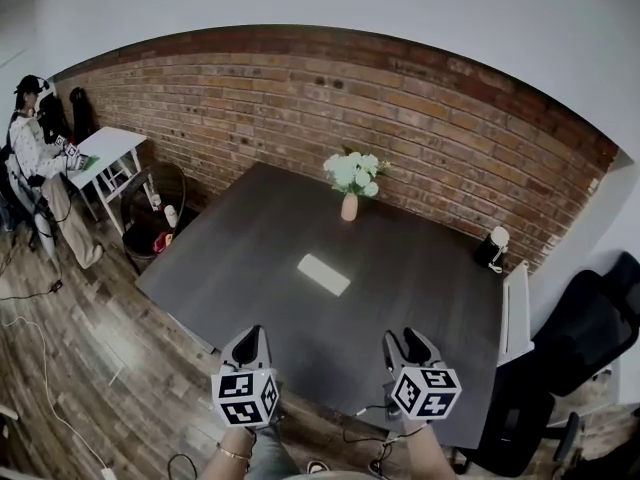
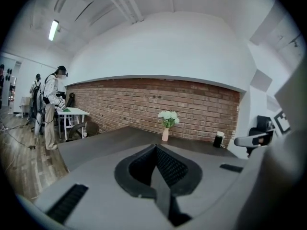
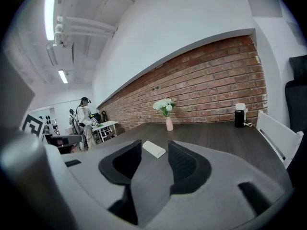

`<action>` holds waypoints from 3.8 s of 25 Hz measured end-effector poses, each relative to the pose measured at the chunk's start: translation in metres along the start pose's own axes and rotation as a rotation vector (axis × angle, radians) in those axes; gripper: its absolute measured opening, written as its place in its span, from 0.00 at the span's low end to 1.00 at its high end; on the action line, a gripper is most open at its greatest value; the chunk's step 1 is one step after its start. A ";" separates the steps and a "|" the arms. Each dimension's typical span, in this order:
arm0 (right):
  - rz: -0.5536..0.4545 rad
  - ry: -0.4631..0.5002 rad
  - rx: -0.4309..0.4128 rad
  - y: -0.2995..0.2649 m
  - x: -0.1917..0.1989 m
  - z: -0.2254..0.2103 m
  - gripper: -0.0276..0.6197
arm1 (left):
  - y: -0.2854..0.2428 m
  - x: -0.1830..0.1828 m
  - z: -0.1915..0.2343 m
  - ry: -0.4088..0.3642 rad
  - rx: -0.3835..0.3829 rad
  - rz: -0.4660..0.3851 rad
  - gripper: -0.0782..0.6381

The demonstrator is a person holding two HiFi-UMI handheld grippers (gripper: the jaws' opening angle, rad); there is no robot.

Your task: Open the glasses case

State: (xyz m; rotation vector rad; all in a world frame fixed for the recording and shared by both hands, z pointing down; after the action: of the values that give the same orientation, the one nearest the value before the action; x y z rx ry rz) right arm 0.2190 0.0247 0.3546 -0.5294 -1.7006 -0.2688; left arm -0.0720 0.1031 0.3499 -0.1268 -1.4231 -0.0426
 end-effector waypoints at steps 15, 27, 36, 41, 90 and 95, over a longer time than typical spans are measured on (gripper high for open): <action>-0.074 -0.054 0.220 -0.148 -0.031 0.026 0.32 | -0.195 -0.043 0.072 -0.051 0.255 0.023 0.10; -0.036 -0.044 0.332 -0.222 -0.022 0.049 0.32 | -0.293 -0.019 0.111 -0.037 0.377 0.117 0.10; -0.015 -0.046 0.376 -0.199 -0.007 0.026 0.31 | -0.289 0.010 0.073 -0.035 0.444 0.184 0.10; -0.011 -0.062 0.367 -0.188 -0.002 0.023 0.31 | -0.283 0.015 0.062 -0.038 0.442 0.194 0.10; 0.509 0.468 0.060 -0.268 0.155 0.013 0.32 | -0.269 0.145 0.106 -0.017 0.274 0.411 0.10; 0.535 0.473 0.076 -0.270 0.163 0.012 0.31 | -0.271 0.148 0.107 -0.013 0.277 0.415 0.10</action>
State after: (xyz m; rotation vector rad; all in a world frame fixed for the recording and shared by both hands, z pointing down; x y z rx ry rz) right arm 0.0577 -0.1722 0.5410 -0.7727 -1.0603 0.0589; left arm -0.1838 -0.1470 0.5279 -0.1909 -1.3777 0.4959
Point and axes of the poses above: the fingertips, and each gripper's own axes: y backward along the fingers, z to its left, x out of its underside, the point moved 5 cm from there along y, backward along the fingers, and after that the axes turned 11 degrees about -z, right-handed, at the moved point
